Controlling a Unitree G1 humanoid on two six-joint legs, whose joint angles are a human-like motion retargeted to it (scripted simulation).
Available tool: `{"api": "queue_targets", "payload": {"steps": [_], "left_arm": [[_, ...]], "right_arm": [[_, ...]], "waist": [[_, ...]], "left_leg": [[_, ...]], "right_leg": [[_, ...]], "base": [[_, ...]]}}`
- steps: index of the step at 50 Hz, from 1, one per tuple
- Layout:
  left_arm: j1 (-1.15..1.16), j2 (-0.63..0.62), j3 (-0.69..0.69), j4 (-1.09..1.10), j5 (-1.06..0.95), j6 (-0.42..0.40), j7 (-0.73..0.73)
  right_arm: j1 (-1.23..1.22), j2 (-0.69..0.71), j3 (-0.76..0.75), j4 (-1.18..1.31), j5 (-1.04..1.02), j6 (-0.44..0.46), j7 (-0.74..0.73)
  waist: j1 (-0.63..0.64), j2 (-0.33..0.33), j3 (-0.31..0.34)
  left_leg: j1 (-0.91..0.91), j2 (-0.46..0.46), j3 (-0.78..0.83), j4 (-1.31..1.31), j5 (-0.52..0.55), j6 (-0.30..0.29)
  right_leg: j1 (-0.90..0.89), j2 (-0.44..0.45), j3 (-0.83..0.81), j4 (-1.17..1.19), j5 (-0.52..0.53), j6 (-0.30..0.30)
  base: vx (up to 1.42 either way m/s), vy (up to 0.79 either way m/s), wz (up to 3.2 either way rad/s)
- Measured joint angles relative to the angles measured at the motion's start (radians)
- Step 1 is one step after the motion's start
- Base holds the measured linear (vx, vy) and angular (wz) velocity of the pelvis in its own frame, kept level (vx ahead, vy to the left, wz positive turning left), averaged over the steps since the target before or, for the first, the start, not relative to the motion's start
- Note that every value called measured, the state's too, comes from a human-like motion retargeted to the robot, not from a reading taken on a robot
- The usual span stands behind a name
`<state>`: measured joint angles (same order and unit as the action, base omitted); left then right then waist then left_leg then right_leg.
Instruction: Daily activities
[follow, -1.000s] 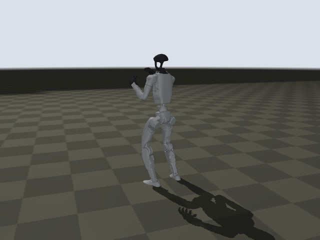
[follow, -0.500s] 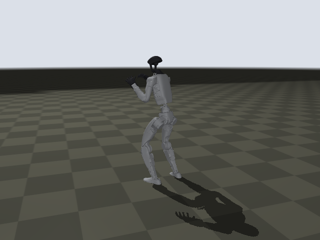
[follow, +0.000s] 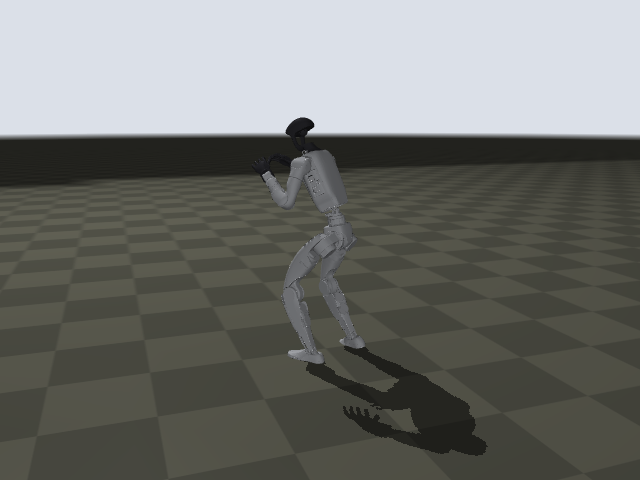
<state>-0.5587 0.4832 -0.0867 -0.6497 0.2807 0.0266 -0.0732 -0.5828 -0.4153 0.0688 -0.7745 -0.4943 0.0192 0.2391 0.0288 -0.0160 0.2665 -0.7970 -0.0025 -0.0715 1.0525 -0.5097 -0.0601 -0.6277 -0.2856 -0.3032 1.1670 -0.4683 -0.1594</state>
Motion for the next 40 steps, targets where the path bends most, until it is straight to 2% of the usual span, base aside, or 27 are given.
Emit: {"api": "queue_targets", "payload": {"steps": [5,10,25,32,40], "left_arm": [[-0.028,0.009,0.022,0.004,-0.014,0.011,-0.018],[-0.027,0.015,0.024,0.022,-0.015,0.015,-0.027],[-0.183,0.078,-0.016,-0.019,-0.007,0.008,-0.023],[-0.222,0.087,-0.075,0.008,-0.06,0.008,-0.012],[-0.23,0.099,-0.067,0.032,-0.067,-0.005,0.029]], "right_arm": [[-0.058,-0.006,0.003,-0.003,-0.021,0.004,0.029],[-0.065,-0.006,0.032,-0.007,-0.012,0.005,0.057],[-0.164,-0.04,0.027,-0.026,0.015,-0.021,0.013],[-0.117,-0.057,0.001,-0.016,0.062,-0.031,-0.021],[-0.096,-0.064,-0.019,-0.013,0.059,-0.041,-0.065]], "waist": [[0.009,0.005,0.021],[0.017,0.007,0.032],[-0.01,-0.013,0.089],[-0.002,-0.028,0.088],[0.007,-0.038,0.078]], "left_leg": [[-0.015,0.0,-0.003,0.038,-0.024,0.0],[-0.014,0.003,-0.001,-0.006,0.008,-0.025],[-0.109,-0.023,-0.035,0.043,-0.007,-0.045],[-0.125,-0.038,-0.055,0.016,0.01,-0.067],[-0.13,-0.058,-0.079,-0.006,0.019,-0.08]], "right_leg": [[-0.011,-0.005,0.004,0.047,-0.012,-0.013],[-0.01,0.002,-0.005,0.01,0.019,-0.015],[-0.088,-0.016,-0.013,0.104,0.062,-0.051],[-0.092,-0.02,-0.031,0.098,0.092,-0.057],[-0.084,-0.033,-0.058,0.105,0.117,-0.069]], "base": [[0.0,0.0,0.04],[0.0,-0.01,0.09],[-0.01,-0.01,0.29],[0.01,-0.02,0.33],[-0.01,-0.03,0.35]]}}
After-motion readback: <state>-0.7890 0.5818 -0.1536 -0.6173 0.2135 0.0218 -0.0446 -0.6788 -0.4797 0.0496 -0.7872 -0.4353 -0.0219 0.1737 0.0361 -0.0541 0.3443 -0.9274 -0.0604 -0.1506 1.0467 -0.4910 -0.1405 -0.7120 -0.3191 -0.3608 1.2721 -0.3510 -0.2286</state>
